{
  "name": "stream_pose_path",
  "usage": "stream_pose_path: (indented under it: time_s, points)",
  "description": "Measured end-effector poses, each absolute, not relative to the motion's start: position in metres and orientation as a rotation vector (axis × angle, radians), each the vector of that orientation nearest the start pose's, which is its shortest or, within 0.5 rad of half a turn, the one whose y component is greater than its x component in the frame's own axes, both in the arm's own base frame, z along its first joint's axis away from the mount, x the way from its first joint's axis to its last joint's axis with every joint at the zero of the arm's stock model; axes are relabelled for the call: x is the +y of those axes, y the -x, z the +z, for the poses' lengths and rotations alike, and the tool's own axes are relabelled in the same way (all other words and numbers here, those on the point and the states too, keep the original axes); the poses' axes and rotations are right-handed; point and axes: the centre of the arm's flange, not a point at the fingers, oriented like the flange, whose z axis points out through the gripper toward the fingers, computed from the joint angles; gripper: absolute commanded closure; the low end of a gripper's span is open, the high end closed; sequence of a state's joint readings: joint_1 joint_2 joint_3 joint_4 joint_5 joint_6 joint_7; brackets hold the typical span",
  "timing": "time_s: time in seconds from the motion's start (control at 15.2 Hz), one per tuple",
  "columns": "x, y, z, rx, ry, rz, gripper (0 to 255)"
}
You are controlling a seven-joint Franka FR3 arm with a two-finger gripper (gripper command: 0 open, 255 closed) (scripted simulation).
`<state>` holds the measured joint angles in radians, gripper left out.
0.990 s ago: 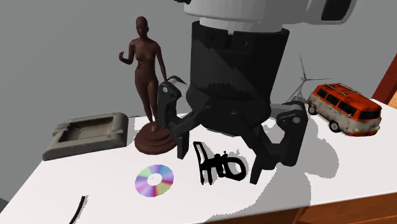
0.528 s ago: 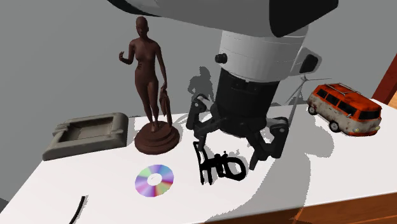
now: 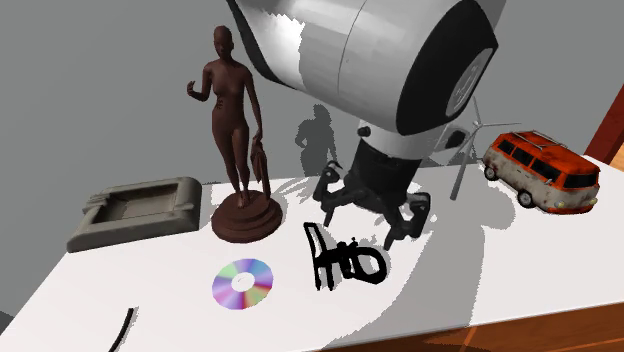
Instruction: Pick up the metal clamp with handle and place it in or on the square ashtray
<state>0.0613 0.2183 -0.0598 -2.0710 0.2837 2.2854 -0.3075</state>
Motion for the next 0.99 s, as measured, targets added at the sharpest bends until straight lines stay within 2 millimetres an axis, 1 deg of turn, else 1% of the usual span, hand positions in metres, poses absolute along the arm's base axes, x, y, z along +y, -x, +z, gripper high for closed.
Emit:
stream_pose_path:
  time_s: [0.2,0.33,0.46,0.73,0.86,0.99]
  points:
    - [0.014,-0.609,0.305,-0.186,2.908,-0.05,0]
    - [0.018,-0.622,0.292,-0.187,2.896,-0.055,0]
    - [0.02,-0.627,0.279,-0.188,2.892,-0.056,0]
    - [0.024,-0.628,0.258,-0.188,2.891,-0.057,0]
    - [0.025,-0.628,0.252,-0.188,2.891,-0.057,0]
    - [0.026,-0.629,0.251,-0.188,2.891,-0.057,0]
